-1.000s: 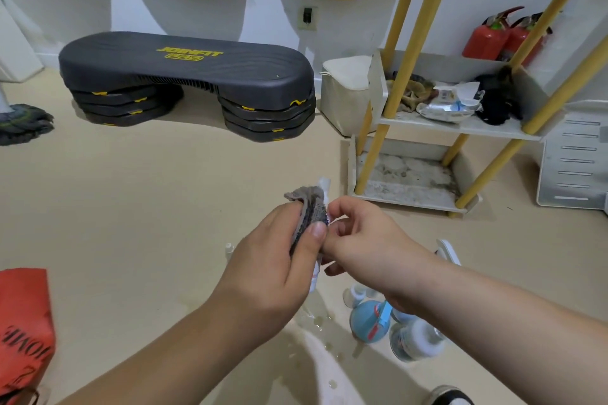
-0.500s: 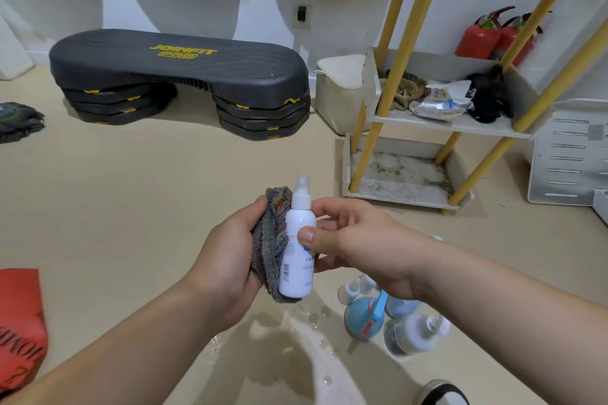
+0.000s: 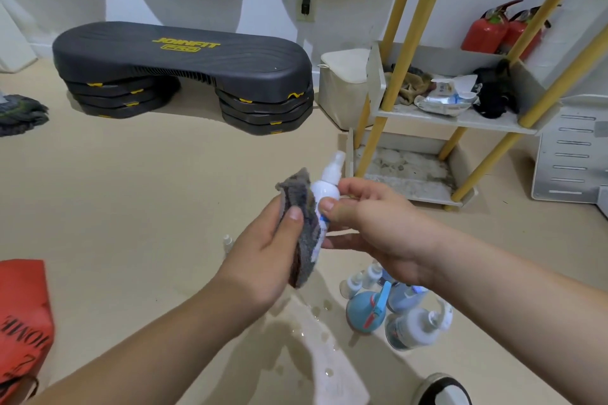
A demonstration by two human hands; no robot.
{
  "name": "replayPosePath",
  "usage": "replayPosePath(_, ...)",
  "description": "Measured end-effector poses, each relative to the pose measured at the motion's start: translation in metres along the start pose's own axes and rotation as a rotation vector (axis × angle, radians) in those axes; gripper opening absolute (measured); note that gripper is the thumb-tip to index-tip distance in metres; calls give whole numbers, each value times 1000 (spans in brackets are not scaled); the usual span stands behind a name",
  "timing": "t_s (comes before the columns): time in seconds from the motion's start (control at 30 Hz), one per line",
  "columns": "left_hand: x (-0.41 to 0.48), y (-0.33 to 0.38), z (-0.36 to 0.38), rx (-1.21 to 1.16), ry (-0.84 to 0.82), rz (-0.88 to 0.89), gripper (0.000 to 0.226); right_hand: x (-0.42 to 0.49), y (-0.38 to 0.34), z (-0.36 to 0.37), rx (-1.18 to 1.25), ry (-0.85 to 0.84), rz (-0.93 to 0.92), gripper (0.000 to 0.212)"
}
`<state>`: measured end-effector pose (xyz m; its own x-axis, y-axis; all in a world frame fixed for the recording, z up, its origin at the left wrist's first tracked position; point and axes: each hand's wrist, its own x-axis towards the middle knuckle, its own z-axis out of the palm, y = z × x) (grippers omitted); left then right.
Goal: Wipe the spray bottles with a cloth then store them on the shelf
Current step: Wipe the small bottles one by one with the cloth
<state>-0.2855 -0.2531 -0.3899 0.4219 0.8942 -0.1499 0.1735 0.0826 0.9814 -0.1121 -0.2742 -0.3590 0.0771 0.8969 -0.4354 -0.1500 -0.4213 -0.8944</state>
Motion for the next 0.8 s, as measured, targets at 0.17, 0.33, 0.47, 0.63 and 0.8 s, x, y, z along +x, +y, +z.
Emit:
replayPosePath(0.17, 4, 7, 0, -692, -80, -531, 48, 6, 2, -7, 44, 34, 31, 6)
replayPosePath(0.33, 6, 9, 2, -765, -35, -516, 36, 5, 3, -3, -42, 58, -77, 16)
replayPosePath(0.47, 2, 1, 2, -346, 31, -457, 26, 5, 6, 3, -204, 110, -133, 21)
replayPosePath(0.63, 6, 12, -9, -51, 160, -296, 12, 9, 3, 0, -194, 233, -104, 17)
replayPosePath(0.8, 5, 20, -19, 285, 69, 164, 9, 9, 6, -2, -161, 246, -27, 22)
